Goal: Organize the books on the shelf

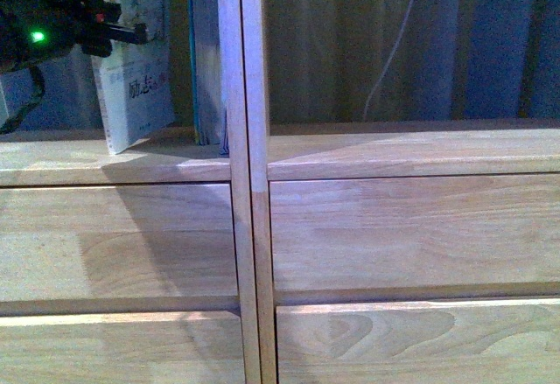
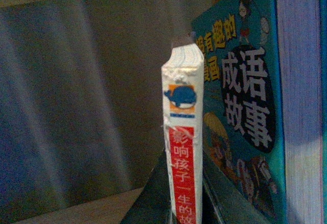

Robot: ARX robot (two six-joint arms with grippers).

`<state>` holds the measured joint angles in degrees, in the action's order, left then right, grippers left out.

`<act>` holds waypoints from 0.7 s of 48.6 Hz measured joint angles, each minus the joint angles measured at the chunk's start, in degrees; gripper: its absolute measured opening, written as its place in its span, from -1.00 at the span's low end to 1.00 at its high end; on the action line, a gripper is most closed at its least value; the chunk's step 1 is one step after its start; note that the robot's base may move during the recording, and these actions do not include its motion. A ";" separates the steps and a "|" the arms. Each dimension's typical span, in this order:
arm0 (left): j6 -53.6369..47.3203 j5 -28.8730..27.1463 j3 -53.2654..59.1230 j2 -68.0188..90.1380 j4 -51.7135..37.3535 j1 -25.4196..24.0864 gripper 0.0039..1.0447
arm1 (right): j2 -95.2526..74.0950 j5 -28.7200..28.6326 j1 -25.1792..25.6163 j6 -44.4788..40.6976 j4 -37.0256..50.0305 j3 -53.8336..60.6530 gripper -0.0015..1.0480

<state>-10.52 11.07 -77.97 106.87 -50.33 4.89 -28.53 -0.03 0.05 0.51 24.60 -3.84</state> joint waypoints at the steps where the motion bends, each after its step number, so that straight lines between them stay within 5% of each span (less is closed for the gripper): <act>1: 0.20 -0.28 -0.52 0.28 0.15 0.37 -0.88 | 0.50 -0.02 0.02 -0.02 -0.35 0.15 -0.94; 9: 0.81 -2.05 -2.84 1.95 2.14 2.75 -0.84 | 4.07 0.00 0.00 -0.11 -2.97 1.49 -0.94; 18: 2.01 -3.69 -2.19 4.15 1.92 3.58 -0.11 | 7.74 -0.02 0.00 -0.13 -3.93 3.08 -0.94; 34: 4.22 -5.16 1.11 3.54 1.18 3.30 0.74 | 13.09 -0.02 0.00 -0.15 -9.18 3.08 -0.94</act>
<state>-6.31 5.91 -76.86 110.41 -49.15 8.19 -15.44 -0.05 0.05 0.36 15.42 -0.75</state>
